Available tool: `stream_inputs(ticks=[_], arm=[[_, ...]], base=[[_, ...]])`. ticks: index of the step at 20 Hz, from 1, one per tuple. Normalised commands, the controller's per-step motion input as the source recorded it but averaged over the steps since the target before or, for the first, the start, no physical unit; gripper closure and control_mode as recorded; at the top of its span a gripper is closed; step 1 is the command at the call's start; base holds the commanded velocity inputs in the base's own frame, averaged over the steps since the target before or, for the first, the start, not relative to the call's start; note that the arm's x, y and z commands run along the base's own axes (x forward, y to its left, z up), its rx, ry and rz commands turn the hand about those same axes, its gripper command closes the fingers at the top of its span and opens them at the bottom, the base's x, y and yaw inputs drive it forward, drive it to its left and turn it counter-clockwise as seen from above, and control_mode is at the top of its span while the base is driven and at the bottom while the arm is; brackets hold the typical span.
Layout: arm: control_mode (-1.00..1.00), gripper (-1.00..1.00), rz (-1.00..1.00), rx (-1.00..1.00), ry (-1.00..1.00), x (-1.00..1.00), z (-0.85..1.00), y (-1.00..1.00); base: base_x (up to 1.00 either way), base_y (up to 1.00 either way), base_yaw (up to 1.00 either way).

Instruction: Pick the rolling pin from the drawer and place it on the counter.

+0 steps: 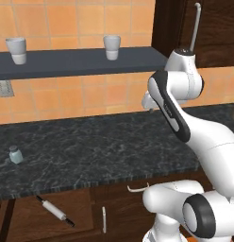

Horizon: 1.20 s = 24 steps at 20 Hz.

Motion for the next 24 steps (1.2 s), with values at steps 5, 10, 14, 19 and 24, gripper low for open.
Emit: stream_inputs(ticks=[5, 10, 14, 19, 24], arm=[[1.00, -1.00, 0.00, 0.00, 0.00, 0.00, 0.00, 0.00], [1.00, -1.00, 0.00, 0.00, 0.00, 0.00, 0.00, 0.00], [1.00, -1.00, 0.00, 0.00, 0.00, 0.00, 0.00, 0.00], [-1.00, -1.00, 0.00, 0.00, -0.01, -0.05, -0.02, 0.11], [-1.00, -1.00, 0.00, -0.11, 0.01, -0.10, -0.48, 1.00]], base=[[0.00, 0.18, 0.00], [0.06, 0.36, 0.00], [0.05, 0.28, 0.00], [0.00, 0.00, 0.00], [0.00, 0.00, 0.00]])
